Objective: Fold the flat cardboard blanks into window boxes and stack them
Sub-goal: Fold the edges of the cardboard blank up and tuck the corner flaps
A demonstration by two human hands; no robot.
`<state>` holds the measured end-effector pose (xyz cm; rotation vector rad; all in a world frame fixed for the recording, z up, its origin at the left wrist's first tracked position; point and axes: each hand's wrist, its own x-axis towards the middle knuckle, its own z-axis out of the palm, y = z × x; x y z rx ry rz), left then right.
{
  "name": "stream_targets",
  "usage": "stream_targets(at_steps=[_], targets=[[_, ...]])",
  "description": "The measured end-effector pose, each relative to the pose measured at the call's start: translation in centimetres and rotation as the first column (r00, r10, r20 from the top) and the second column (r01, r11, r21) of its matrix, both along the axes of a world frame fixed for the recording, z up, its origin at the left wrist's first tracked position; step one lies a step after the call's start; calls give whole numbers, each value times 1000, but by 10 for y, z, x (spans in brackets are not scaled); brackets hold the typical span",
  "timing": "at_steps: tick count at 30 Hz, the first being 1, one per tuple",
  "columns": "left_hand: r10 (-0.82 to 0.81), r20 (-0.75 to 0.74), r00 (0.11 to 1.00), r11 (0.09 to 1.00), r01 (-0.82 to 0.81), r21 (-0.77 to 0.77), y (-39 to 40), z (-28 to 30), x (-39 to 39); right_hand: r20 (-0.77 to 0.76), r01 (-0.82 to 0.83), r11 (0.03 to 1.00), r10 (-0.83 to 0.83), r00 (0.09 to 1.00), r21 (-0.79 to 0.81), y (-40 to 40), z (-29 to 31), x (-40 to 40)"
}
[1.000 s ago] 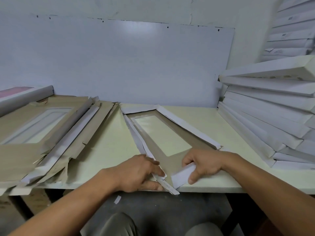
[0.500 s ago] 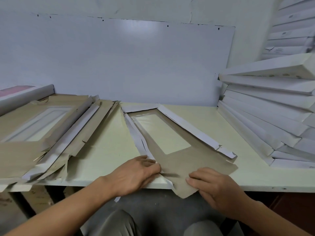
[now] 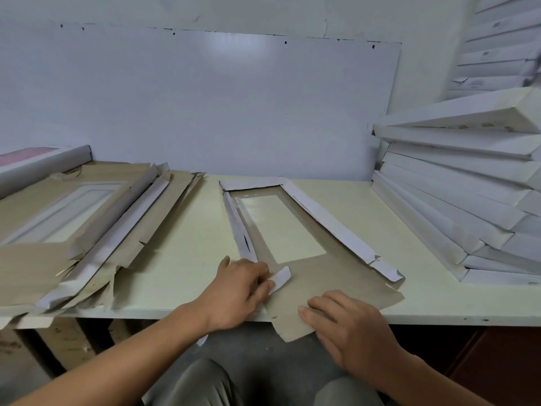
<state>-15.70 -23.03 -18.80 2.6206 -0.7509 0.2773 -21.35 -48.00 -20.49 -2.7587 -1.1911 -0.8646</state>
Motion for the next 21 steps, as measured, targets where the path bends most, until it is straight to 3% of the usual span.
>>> stream_targets(at_steps=[4, 6, 8, 10, 12, 13, 15, 18, 21], targets=[[26, 157, 987, 988, -49, 144, -12, -5, -1, -77, 71, 996, -75, 994, -50, 23, 10, -6], [5, 171, 985, 983, -36, 180, -13, -5, -2, -146, 116, 981, -139, 979, -154, 29, 21, -6], [-4, 150, 989, 975, -30, 222, -13, -4, -3, -330, 104, 979, -157, 931, -174, 25, 34, 3], [-4, 144, 990, 966, -33, 255, -12, -5, -3, -530, 174, 984, -167, 832, -38, 8, 50, 15], [0, 150, 989, 966, -39, 256, -12, -5, -4, -428, 396, 915, -327, 842, 79, -18, 61, 33], [3, 152, 988, 970, -40, 241, -12, -4, -4, -360, 522, 852, -473, 804, 46, -34, 64, 43], [10, 162, 987, 975, -45, 217, -12, -4, -4, -371, 700, 709, -674, 638, -84, -59, 68, 57], [7, 170, 985, 977, -43, 207, -13, 1, -6, -511, 718, 653, -714, 478, -241, -82, 63, 72], [-11, 154, 988, 982, -18, 189, -11, 4, -7, -607, 645, 729, -626, 491, -231, -91, 58, 76]])
